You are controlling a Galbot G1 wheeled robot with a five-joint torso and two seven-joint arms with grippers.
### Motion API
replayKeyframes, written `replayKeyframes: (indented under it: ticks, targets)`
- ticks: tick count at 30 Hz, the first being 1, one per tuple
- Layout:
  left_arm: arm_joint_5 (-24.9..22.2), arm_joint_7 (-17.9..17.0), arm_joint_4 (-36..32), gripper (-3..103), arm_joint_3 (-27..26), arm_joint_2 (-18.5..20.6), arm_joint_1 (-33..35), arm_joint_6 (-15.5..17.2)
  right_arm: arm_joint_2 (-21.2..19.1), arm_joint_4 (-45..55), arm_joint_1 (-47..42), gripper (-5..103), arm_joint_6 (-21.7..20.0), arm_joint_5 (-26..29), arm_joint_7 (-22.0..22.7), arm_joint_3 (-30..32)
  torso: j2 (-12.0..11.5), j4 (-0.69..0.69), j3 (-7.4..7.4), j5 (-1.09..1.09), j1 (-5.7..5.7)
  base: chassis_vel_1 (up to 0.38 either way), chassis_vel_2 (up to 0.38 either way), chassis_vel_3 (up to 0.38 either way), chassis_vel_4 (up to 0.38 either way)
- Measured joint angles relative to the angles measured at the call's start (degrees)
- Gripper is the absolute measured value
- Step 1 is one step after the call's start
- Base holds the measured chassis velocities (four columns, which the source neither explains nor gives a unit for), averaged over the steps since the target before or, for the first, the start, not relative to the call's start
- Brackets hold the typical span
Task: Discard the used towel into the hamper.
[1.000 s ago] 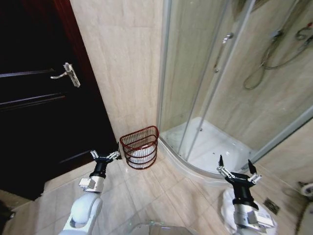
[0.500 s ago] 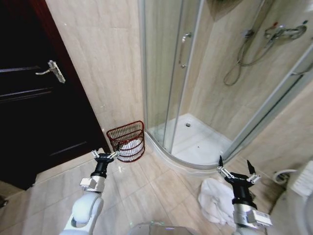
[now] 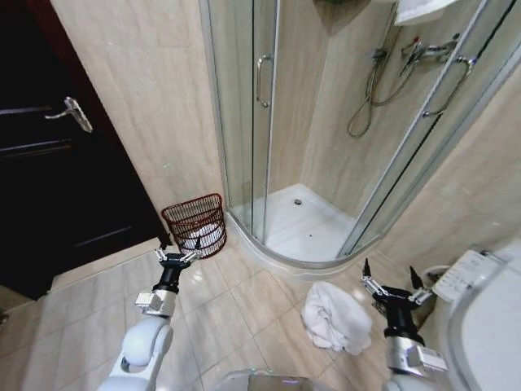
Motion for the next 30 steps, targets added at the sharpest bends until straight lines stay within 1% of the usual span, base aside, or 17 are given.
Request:
replayKeyframes:
  ticks: [2,7,9,15,22,25,30]
  targets:
    - [0.0,0.2,-0.1,100,0.0,0.0,0.0,-0.2,0.0,-0.1,0.3,100,0.0,-0.2,-0.1,-0.2,0.5,-0.01,0.23,0.04,0.21,0.014,0.018,-0.029,-0.005]
    - [0.1,0.3,-0.5,100,0.2,0.0,0.1,-0.2,0.0,-0.4,0.8,100,0.0,-0.5,-0.1,-0.3,1.4,-0.03,0.78,0.02,0.6,-0.006,0.034,-0.063,-0.01]
    - [0.3,0.3,-0.6,100,0.2,-0.3,0.0,-0.2,0.1,-0.6,0.9,100,0.0,-0.5,-0.1,-0.3,2.2,-0.04,1.22,0.02,0.93,-0.053,-0.029,-0.07,-0.016]
    - [0.6,0.3,-1.2,100,0.2,-1.0,0.3,0.3,0.1,-0.6,0.7,100,0.2,0.0,-0.1,-0.1,3.6,-0.04,2.07,0.02,1.45,-0.019,-0.016,-0.013,-0.011]
    - [1.0,-0.4,-1.8,100,0.1,-2.0,0.4,1.0,-0.3,-0.6,0.3,100,0.5,1.0,0.0,0.3,4.0,-0.05,2.32,0.03,1.63,-0.037,-0.015,-0.018,-0.025]
    - [1.8,-0.5,-2.1,100,0.1,-2.4,0.9,1.3,-0.6,-0.4,0.3,100,0.6,1.8,0.1,0.7,5.2,-0.04,2.97,0.03,2.16,0.0,0.0,0.0,0.0]
    - [1.9,-0.5,-2.3,100,0.1,-2.4,1.0,1.6,-0.6,-0.3,0.4,100,0.6,2.0,0.1,0.6,6.2,-0.04,3.56,0.03,2.61,0.0,0.0,0.0,0.0]
